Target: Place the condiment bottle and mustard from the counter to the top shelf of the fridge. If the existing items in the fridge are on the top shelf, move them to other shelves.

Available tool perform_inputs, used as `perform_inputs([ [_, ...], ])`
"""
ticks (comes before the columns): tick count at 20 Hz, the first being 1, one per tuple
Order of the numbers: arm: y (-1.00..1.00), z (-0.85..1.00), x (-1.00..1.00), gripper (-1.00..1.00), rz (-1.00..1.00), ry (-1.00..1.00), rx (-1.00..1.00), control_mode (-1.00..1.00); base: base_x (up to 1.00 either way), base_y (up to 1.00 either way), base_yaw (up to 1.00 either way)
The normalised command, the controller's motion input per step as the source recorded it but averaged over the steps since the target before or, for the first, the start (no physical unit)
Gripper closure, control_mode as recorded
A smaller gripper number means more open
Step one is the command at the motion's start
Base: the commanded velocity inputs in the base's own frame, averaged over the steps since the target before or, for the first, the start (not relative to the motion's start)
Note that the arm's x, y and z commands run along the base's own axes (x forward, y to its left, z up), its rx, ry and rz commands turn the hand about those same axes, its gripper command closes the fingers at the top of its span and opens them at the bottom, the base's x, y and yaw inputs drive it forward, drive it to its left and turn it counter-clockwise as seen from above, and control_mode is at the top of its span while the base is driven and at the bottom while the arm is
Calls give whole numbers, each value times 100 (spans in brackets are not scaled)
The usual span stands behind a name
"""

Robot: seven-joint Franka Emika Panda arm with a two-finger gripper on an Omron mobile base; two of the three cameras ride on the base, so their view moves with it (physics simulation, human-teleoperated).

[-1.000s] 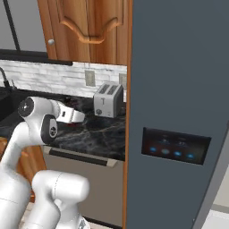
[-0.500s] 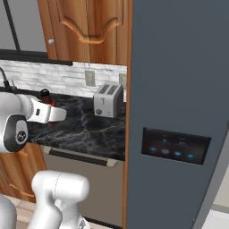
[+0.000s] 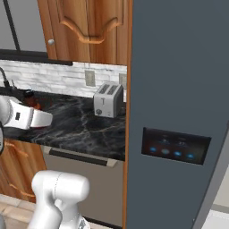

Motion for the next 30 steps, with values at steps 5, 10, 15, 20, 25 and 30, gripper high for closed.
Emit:
perform_inputs([
  [5, 0, 0, -35, 100, 0, 0, 0, 100, -20, 0, 0],
  [10, 0, 0, 0, 100, 0, 0, 0, 100, -100, -13, -2],
  [15, 0, 0, 0, 100, 0, 0, 0, 100, -66, -93, -16],
  [20, 0, 0, 0, 100, 0, 0, 0, 100, -2, -100, -11],
  [25, 0, 0, 0, 100, 0, 0, 0, 100, 4, -100, -2],
  [30, 0, 0, 0, 100, 0, 0, 0, 100, 13, -75, 0],
])
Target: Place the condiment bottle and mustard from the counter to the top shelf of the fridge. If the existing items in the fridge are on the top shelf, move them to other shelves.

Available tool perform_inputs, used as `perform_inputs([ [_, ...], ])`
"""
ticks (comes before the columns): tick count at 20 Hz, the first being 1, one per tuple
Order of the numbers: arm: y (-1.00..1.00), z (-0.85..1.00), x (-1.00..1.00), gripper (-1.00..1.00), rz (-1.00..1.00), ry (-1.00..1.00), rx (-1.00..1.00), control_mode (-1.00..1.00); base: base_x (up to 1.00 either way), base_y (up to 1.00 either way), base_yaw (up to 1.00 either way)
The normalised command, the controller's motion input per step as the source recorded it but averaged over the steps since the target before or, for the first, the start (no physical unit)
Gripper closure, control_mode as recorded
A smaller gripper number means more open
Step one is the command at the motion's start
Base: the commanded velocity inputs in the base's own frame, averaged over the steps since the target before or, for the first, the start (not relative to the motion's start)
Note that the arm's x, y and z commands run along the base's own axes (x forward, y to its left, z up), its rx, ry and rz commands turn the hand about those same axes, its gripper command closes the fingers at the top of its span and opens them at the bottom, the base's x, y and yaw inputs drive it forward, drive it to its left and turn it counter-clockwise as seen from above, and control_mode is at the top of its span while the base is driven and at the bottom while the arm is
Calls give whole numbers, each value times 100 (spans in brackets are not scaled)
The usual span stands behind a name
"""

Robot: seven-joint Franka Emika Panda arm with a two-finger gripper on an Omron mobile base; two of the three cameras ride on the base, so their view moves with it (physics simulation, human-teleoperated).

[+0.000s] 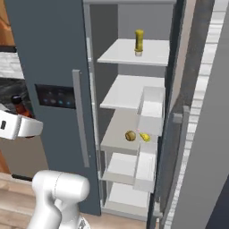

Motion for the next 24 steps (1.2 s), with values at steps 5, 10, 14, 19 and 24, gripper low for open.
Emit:
perform_inputs([
  [5, 0, 0, 0, 100, 0, 0, 0, 100, 39, -52, 0],
  [10, 0, 0, 0, 100, 0, 0, 0, 100, 47, -49, 0],
  [14, 0, 0, 0, 100, 0, 0, 0, 100, 37, -40, 0],
  [19, 0, 0, 0, 100, 0, 0, 0, 100, 50, -12, 0],
  [24, 0, 0, 0, 100, 0, 0, 0, 100, 63, 0, 0],
])
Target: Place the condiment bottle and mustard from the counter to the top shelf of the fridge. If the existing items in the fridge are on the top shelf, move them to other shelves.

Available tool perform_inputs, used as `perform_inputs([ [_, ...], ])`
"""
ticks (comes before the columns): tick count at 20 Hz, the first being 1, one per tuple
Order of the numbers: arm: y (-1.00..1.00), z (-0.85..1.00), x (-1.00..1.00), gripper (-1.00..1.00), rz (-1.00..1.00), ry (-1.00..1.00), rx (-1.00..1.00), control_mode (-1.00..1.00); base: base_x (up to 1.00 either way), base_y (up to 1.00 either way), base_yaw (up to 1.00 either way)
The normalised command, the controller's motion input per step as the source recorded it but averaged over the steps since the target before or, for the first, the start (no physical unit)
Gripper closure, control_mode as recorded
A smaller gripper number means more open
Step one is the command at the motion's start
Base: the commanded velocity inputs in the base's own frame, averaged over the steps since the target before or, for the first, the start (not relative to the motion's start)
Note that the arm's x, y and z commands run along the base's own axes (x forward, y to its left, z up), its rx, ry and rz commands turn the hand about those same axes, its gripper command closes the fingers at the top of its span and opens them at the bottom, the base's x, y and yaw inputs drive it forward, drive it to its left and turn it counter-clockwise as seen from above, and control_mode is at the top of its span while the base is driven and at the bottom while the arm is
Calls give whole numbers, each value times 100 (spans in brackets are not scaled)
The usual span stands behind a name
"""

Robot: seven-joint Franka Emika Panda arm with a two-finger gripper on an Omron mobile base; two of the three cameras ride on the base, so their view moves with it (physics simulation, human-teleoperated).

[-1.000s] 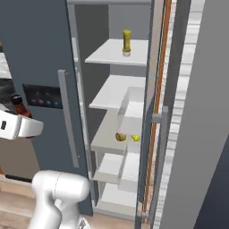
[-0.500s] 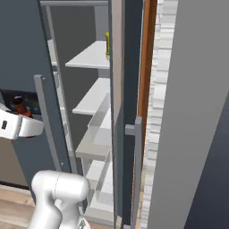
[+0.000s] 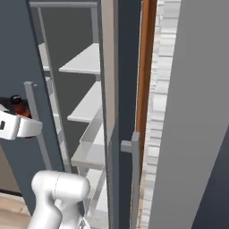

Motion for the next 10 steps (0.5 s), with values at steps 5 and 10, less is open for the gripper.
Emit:
perform_inputs([
  [5, 0, 0, 0, 100, 0, 0, 0, 100, 69, 0, 0],
  [10, -7, 21, 0, 100, 0, 0, 0, -100, 21, 0, 0],
])
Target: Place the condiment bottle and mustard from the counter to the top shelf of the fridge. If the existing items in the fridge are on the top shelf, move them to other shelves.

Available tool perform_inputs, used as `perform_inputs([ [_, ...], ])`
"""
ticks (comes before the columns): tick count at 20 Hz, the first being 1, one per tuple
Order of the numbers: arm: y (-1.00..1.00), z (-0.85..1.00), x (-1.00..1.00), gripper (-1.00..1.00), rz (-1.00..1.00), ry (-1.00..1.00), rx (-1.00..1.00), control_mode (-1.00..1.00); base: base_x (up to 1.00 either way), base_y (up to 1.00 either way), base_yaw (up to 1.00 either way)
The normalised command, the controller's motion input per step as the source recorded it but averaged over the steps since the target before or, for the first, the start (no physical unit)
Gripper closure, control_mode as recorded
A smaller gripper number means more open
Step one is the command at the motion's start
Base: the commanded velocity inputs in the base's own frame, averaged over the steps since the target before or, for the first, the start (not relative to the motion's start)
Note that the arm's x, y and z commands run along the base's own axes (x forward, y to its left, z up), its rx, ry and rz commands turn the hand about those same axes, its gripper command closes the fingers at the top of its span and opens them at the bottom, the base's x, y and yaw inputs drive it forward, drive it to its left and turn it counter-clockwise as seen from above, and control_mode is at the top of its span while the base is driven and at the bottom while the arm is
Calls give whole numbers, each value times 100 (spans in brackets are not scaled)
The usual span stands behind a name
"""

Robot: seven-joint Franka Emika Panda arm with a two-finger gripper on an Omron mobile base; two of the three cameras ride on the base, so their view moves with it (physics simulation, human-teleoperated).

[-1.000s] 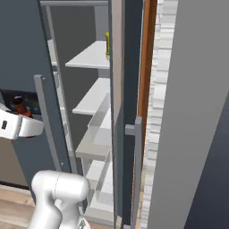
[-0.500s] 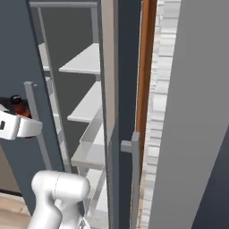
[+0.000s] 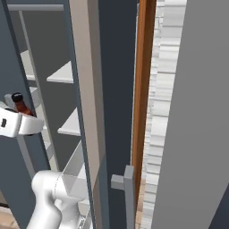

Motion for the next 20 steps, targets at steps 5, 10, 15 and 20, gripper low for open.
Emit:
perform_inputs([
  [5, -52, 64, 4, 100, 0, -1, 1, -100, 0, 0, 0],
  [10, -23, 39, 53, 100, 10, 0, 0, -100, 0, 0, 0],
  [15, 0, 2, 86, 100, 22, 0, 0, -100, 0, 0, 0],
  [20, 8, 0, 87, 100, 6, -1, -5, -100, 0, 0, 0],
])
